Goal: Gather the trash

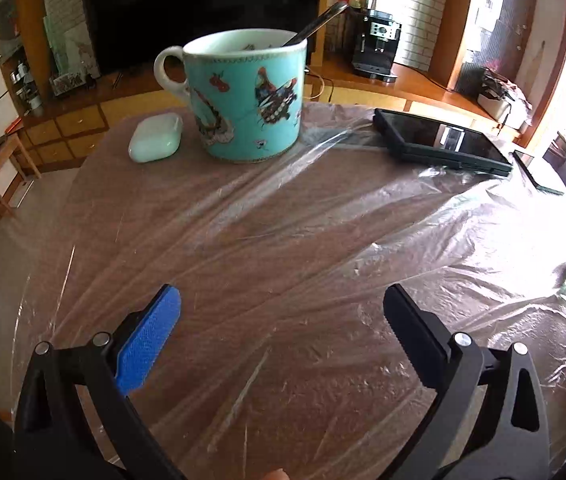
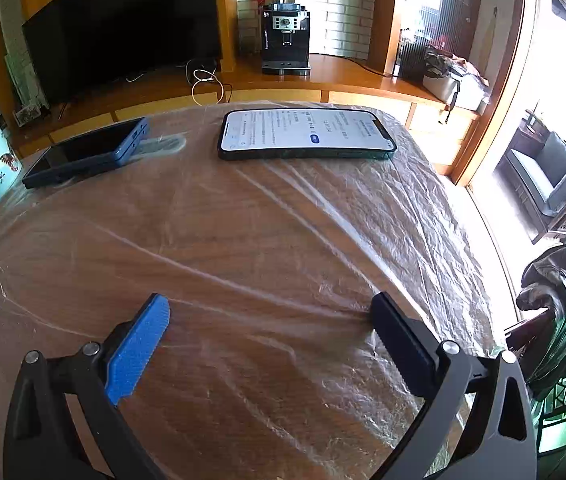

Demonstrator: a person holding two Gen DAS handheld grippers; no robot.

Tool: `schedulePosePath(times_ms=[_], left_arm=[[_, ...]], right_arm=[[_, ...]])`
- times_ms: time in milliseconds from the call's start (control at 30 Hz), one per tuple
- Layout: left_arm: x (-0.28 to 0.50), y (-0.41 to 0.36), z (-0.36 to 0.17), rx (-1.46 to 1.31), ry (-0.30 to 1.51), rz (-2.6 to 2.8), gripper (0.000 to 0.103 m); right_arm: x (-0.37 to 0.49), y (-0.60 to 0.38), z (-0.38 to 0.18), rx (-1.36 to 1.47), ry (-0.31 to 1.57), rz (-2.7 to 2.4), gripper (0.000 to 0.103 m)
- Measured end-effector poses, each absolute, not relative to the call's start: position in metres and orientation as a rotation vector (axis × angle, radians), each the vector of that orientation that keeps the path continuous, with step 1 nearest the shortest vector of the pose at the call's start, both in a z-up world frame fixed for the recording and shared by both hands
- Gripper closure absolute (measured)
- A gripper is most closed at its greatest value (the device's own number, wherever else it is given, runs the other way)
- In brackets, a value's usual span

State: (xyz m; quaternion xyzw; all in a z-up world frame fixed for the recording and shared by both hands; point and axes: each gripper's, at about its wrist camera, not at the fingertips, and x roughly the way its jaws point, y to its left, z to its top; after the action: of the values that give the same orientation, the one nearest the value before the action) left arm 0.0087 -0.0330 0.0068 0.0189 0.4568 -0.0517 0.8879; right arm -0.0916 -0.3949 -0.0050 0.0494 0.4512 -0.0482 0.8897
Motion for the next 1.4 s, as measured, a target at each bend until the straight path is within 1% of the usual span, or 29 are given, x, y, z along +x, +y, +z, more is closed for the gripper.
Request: schedulePosePath(times_ms=[1400], left_arm=[[0.0125,-0.037,0.0043,0.066,0.959,-0.105,0.001]], right_arm=[[-0.0929,-0.3945,-0.004,0.094,0.943,-0.116,0.004]])
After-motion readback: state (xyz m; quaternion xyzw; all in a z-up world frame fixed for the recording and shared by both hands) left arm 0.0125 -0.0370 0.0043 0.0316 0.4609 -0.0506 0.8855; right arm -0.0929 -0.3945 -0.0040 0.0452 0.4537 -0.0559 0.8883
